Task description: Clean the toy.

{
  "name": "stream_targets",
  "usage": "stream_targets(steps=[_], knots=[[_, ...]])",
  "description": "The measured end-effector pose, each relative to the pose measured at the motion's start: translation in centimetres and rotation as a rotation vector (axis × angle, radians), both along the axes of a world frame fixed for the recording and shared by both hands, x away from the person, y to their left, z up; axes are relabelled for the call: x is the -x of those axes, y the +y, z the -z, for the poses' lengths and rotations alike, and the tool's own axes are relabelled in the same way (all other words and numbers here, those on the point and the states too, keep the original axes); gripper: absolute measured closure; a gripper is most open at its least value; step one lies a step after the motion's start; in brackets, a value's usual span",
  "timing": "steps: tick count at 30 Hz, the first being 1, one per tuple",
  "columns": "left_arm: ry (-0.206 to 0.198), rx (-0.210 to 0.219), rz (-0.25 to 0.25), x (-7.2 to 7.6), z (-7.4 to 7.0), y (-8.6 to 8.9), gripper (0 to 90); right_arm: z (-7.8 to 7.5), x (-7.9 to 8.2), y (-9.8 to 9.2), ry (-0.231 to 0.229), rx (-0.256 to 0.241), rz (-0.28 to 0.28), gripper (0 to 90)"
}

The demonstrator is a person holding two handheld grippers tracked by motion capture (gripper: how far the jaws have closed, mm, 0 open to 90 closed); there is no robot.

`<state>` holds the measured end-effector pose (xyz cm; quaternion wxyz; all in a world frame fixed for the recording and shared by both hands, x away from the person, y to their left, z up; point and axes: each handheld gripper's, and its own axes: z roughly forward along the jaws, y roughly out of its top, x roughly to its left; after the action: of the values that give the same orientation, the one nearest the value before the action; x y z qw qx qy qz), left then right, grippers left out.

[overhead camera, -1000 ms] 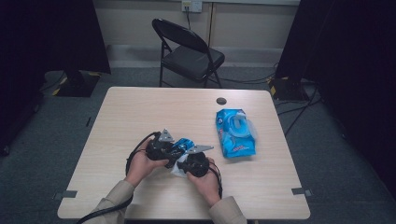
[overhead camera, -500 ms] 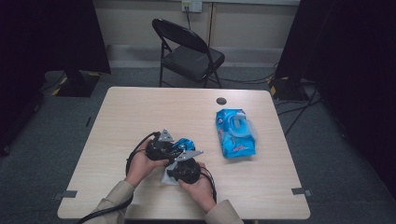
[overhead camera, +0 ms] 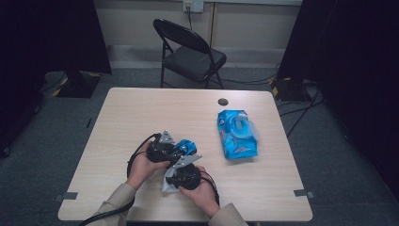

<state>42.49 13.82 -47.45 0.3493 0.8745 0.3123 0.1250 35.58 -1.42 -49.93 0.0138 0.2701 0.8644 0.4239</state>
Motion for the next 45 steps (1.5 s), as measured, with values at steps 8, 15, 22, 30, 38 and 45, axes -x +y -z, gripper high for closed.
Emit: stream_targets(steps=[8,15,22,30,38,45], knots=[[0.001,0.029,-0.031,0.1,-0.7,0.1,29.3,-0.9,-0.3,-1.9,-0.011,0.007,0.024,69.0],[-0.003,0.058,-0.019,1.5,-2.2,0.6,25.8,-2.6,-0.6,-4.1,-0.031,-0.004,0.075,60.4],[0.008,0.092,0.013,3.5,-2.9,1.8,25.8,-4.1,-1.6,-6.5,-0.082,0.004,0.170,44.9],[0.007,0.115,0.044,5.2,-2.5,2.6,28.8,-4.1,-3.7,-7.5,-0.112,-0.011,0.258,25.0],[0.005,0.115,0.080,6.6,-2.6,2.4,32.5,-3.9,-5.0,-7.0,-0.133,-0.011,0.265,22.4],[0.034,0.089,0.113,7.7,-1.5,2.2,39.8,-4.2,-5.2,-6.1,-0.143,-0.007,0.234,22.9]])
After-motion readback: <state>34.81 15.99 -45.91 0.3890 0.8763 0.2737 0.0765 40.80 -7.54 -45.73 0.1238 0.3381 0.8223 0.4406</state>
